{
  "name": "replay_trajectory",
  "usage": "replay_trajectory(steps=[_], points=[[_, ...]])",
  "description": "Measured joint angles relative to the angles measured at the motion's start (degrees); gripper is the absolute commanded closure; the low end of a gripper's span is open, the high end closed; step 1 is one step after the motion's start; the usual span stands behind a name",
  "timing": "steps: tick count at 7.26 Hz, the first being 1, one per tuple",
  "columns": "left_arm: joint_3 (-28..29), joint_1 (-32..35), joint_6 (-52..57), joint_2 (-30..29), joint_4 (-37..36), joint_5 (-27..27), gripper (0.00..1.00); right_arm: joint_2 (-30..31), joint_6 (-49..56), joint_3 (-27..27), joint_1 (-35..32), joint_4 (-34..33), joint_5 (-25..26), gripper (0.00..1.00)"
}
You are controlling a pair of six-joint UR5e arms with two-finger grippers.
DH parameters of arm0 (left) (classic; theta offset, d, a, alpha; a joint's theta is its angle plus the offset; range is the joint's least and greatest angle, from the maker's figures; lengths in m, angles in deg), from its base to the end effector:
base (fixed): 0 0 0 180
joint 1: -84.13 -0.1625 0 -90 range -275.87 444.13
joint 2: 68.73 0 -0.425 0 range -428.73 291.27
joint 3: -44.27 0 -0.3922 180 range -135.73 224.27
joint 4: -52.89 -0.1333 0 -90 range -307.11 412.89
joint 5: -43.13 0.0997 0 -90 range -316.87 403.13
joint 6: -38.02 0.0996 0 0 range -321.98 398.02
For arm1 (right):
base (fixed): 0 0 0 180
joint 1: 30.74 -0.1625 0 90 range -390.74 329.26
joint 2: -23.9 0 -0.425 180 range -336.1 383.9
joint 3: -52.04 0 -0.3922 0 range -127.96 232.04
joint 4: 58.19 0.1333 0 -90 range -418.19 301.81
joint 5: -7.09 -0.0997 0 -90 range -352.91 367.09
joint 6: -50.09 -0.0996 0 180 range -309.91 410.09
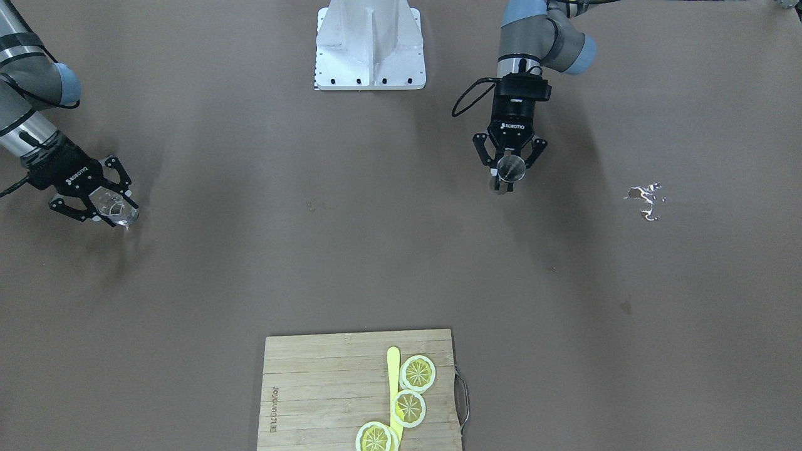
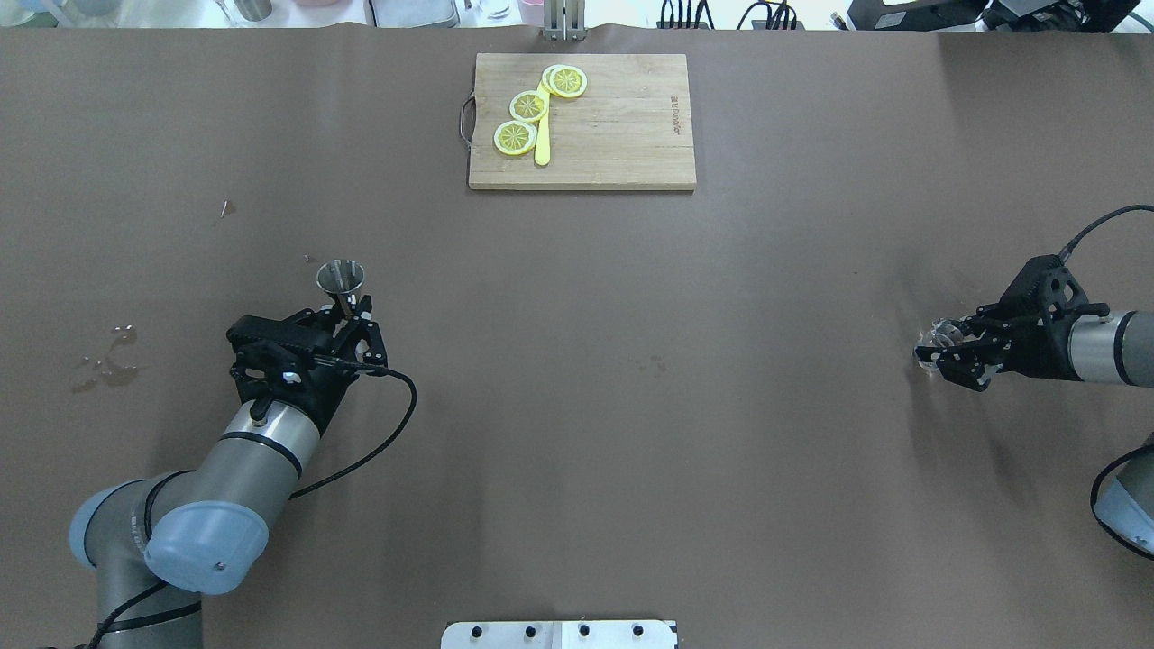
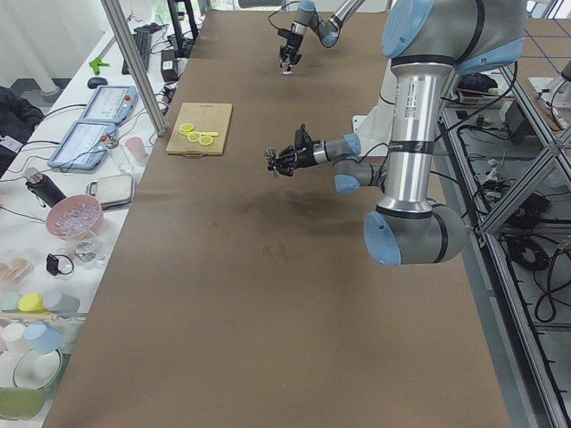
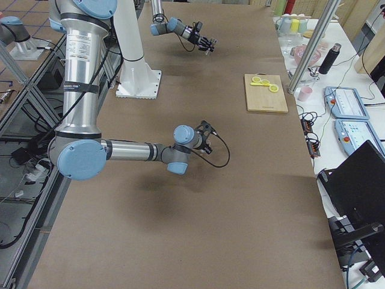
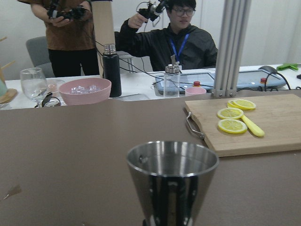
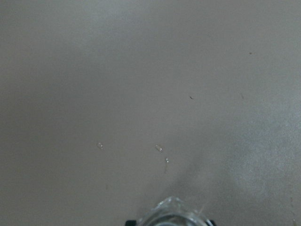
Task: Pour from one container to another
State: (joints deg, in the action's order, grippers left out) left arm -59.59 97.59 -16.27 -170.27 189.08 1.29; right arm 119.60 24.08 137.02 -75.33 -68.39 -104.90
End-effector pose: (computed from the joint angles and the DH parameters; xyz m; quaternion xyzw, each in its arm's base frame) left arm 0.4709 -0.3261 0.3371 0.5231 0.3479 -0.0913 0.7727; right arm -0.2638 -0.3948 0.5982 0.3602 -0.4524 -0.2428 0.7788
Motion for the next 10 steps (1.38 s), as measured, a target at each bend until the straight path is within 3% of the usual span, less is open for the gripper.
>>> replay_trajectory(steps=[1,3,6,8,10], points=[[0.0,0.3,4.8,-2.3,0.0,-2.5,1.00,0.0,0.0,0.0,0.0,0.0,-0.2,1.00],[0.5,0.8,14.1,-6.1,-0.1,-6.8,1.00,-0.1,0.6,0.1,0.0,-0.4,-0.5,1.00],[1.6,3.3,27.6,-11.2,0.3,-18.4,1.00,-1.2,5.6,1.5,-2.2,-4.5,-2.6,1.00],[4.9,6.0,35.6,-14.2,4.4,-26.8,1.00,-2.6,11.3,6.1,-6.6,-12.3,-6.9,1.00],[11.9,8.9,41.2,-18.2,11.9,-35.5,1.00,-3.7,16.1,13.6,-8.7,-22.4,-8.3,1.00]])
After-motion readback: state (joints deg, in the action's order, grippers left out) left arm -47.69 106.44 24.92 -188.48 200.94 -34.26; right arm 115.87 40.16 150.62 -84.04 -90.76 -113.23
